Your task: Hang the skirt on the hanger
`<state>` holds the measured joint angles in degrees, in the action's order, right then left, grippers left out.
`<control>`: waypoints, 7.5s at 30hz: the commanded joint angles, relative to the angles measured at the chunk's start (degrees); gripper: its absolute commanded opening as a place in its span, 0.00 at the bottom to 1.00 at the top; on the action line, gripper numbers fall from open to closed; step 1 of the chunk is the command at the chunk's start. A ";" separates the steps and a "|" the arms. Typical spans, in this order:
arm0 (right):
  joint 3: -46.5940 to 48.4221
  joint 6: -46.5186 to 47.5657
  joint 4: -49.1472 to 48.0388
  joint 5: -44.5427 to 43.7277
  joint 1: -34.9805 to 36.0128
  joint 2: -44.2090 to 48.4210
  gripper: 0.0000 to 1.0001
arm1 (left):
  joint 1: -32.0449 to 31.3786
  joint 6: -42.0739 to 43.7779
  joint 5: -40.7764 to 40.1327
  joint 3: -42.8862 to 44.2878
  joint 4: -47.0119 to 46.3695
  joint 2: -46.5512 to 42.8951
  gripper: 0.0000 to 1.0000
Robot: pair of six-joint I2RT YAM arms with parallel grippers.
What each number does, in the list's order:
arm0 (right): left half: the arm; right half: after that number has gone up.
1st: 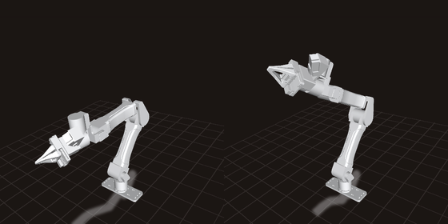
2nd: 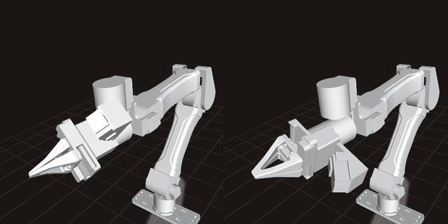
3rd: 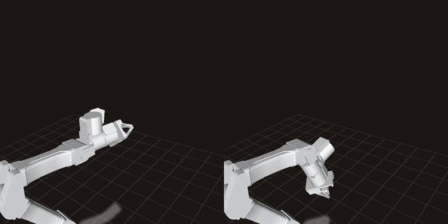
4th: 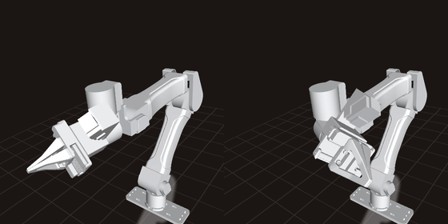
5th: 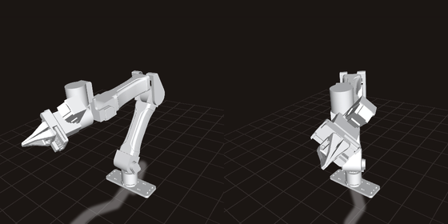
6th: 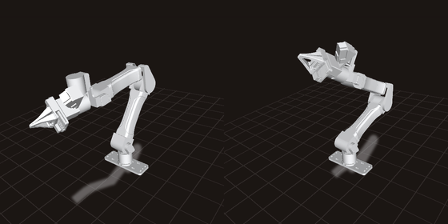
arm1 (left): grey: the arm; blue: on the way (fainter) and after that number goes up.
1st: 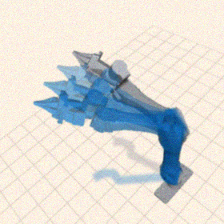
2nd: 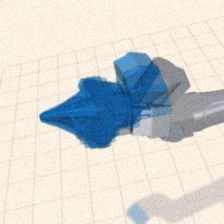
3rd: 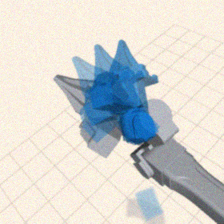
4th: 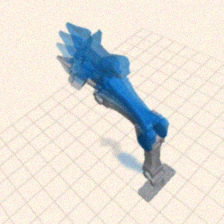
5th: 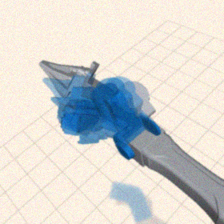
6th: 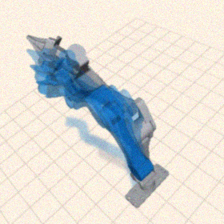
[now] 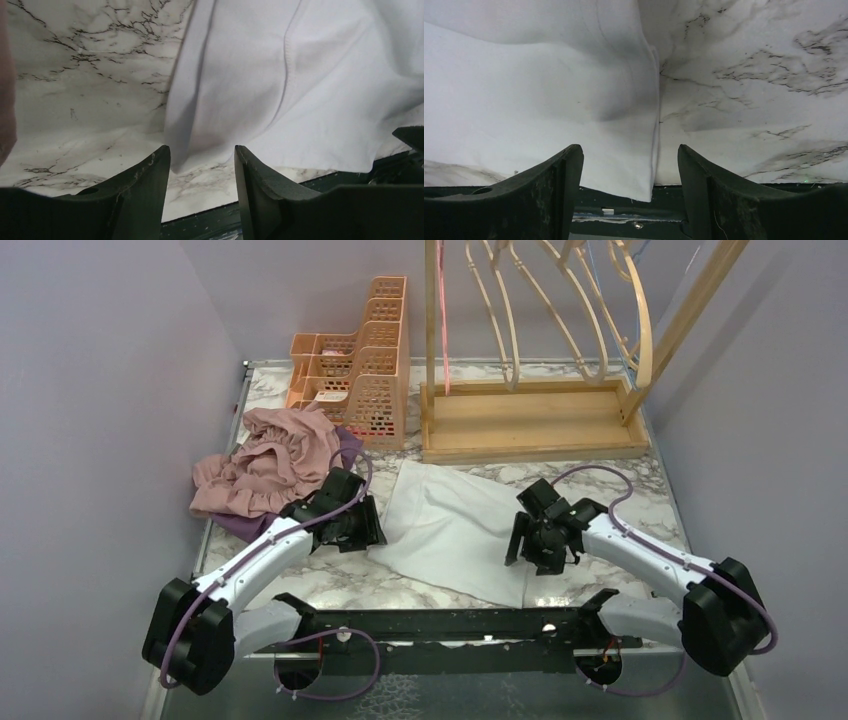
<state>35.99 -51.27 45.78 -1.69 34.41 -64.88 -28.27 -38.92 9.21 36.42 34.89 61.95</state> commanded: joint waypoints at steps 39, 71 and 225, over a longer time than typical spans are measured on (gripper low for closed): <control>10.36 3.30 5.81 -3.03 -0.06 -0.96 0.70 | -0.22 -1.79 2.44 6.56 0.83 -0.87 0.56; 0.80 3.27 -9.08 -3.06 -0.05 -12.58 0.47 | -1.70 2.32 -9.36 9.12 -6.90 23.23 0.00; 1.02 -1.77 -41.04 17.99 0.41 19.44 0.78 | -4.83 5.12 3.96 15.11 -19.81 -14.30 0.00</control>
<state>42.46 -41.17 18.87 13.10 34.44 -44.75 -32.88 -26.30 9.39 58.11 24.25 51.46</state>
